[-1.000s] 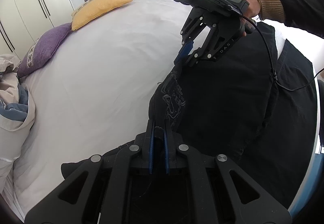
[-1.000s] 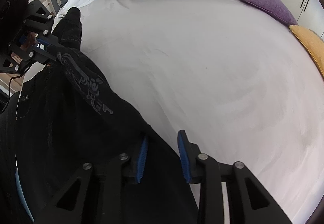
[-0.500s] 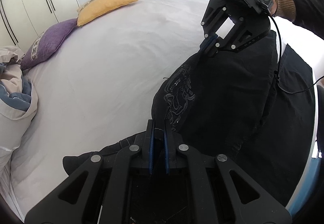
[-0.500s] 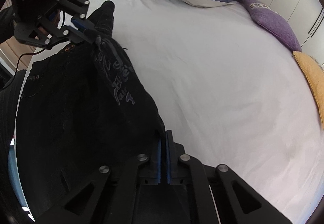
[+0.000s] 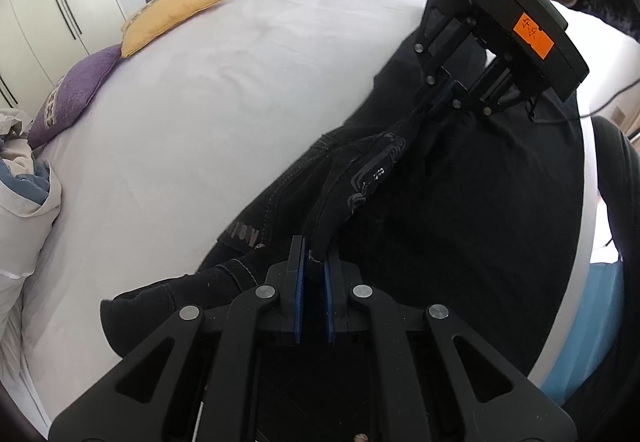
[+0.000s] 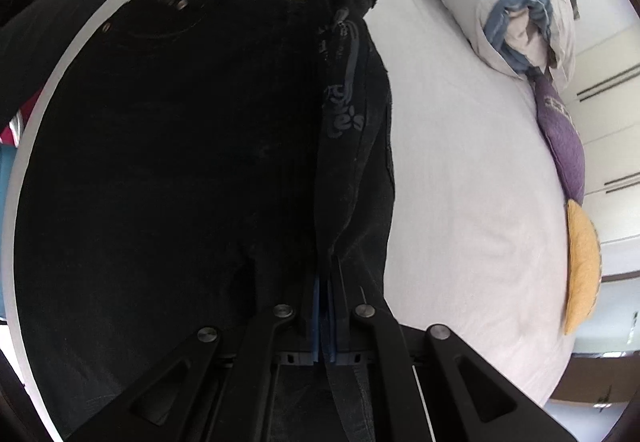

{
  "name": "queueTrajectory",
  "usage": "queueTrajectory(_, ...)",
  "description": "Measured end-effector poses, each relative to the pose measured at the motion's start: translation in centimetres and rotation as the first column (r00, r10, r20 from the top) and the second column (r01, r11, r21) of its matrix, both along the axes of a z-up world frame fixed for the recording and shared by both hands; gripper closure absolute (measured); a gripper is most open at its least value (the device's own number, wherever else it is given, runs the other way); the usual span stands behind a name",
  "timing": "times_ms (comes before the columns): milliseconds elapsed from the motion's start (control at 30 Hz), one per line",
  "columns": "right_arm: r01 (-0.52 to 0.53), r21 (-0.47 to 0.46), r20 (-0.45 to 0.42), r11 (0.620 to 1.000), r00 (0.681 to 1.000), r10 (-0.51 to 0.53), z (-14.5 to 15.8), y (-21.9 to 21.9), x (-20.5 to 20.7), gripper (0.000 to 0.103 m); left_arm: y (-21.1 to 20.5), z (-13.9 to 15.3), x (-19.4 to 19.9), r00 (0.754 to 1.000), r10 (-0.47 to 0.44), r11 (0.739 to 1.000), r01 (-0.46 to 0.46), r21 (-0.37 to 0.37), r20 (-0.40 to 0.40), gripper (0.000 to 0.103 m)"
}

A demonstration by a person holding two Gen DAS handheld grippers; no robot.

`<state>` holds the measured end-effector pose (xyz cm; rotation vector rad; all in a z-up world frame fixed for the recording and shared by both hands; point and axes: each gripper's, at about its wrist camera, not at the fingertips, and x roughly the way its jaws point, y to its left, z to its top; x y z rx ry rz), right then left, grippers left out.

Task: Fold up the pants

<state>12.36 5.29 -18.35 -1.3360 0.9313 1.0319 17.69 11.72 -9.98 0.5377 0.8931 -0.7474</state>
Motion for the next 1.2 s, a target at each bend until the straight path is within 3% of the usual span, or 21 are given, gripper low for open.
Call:
queueTrajectory(200, -0.139, -0.127, 0.056, 0.982, 0.988, 0.147, -1.7, 0.3, -5.2, 0.099, -1.5, -1.6, -5.2, 0.997, -0.075, 0.995, 0.075, 0.07, 0.003, 0.096)
queueTrajectory(533, -0.206, -0.164, 0.06, 0.965, 0.974, 0.218, -2.8, 0.6, -11.0, 0.099, -2.7, -4.4, -10.0, 0.985, -0.169, 0.966, 0.174, 0.189, -0.043, 0.096)
queueTrajectory(833, -0.26, -0.199, 0.077, 0.945, 0.957, 0.279, -2.5, 1.2, -13.9, 0.099, -4.3, -4.9, -10.6, 0.969, -0.245, 0.927, 0.244, 0.286, -0.033, 0.096)
queueTrajectory(967, -0.287, -0.221, 0.097, 0.932, 0.945, 0.314, -2.3, 1.0, -17.4, 0.099, -4.9, -5.5, -11.8, 0.96, -0.277, 0.905, 0.271, 0.327, -0.029, 0.096)
queueTrajectory(1200, -0.255, -0.185, 0.122, 0.949, 0.952, 0.279, -2.1, 3.4, -19.4, 0.099, -3.8, -6.0, -12.4, 0.96, -0.278, 0.885, 0.273, 0.377, -0.042, 0.096)
